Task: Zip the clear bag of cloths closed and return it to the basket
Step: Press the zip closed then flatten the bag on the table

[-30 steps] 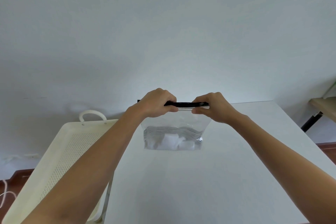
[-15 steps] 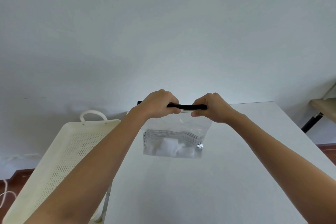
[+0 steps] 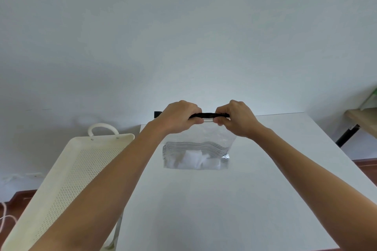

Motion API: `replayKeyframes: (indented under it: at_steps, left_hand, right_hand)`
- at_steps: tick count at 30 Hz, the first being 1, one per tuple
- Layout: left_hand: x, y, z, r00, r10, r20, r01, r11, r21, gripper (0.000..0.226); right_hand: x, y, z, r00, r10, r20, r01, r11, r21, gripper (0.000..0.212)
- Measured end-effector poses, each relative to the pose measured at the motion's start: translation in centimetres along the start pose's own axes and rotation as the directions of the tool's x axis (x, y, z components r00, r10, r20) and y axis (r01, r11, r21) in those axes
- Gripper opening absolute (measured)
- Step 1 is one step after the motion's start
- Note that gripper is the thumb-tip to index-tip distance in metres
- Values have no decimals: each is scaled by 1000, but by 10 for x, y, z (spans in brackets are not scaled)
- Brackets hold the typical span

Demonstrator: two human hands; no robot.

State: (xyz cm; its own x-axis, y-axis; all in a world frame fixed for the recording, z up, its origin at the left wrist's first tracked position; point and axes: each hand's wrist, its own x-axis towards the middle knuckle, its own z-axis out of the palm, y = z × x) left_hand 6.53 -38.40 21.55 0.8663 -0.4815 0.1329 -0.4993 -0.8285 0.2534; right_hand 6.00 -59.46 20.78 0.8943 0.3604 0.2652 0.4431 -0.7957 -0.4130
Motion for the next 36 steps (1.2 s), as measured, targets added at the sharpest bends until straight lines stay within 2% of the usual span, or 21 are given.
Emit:
replayKeyframes:
  at_steps: [3, 6, 8, 12, 21, 25, 29, 30, 33, 36]
  left_hand:
    - [-1, -6, -4, 1000, -15, 20, 16, 999, -39, 15]
    - [-3, -10, -5, 999, -28, 43, 31, 997, -69, 6]
    - [-3, -12, -4, 998, -38, 41, 41, 996, -82, 4]
    - [-2, -13, -1, 998, -45, 45, 49, 994, -100, 5]
    - [3, -12, 4, 998, -45, 33, 48, 995, -89, 8]
    - [5, -12, 2, 998, -55, 36, 58, 995, -77, 7]
    - [6, -11, 1, 997, -68, 39, 72, 993, -95, 13]
    - [6, -10, 2, 997, -64, 38, 67, 994, -86, 13]
    - [7, -10, 6, 998, -52, 27, 54, 995, -84, 12]
    - [8, -9, 9, 1000, -25, -1, 25, 997, -75, 11]
  right_hand:
    - [0, 5, 1, 998, -5, 55, 3, 1000, 23, 17]
    - [-4, 8, 0, 992, -13, 128, -6, 990, 141, 6]
    - [-5, 10, -1, 988, 1, 152, -33, 977, 211, 12]
    - [-3, 13, 1, 991, 8, 137, -28, 989, 145, 3]
    - [1, 11, 4, 994, -23, 104, 22, 1000, 14, 6]
    - [5, 14, 3, 990, -12, 138, 8, 999, 32, 4]
    - [4, 15, 4, 984, -2, 179, -33, 981, 192, 2]
    - [4, 15, 5, 984, -5, 177, -33, 977, 212, 8]
    - [5, 13, 8, 989, 1, 148, -29, 981, 189, 19]
    - [9, 11, 7, 994, 21, 107, -31, 995, 91, 13]
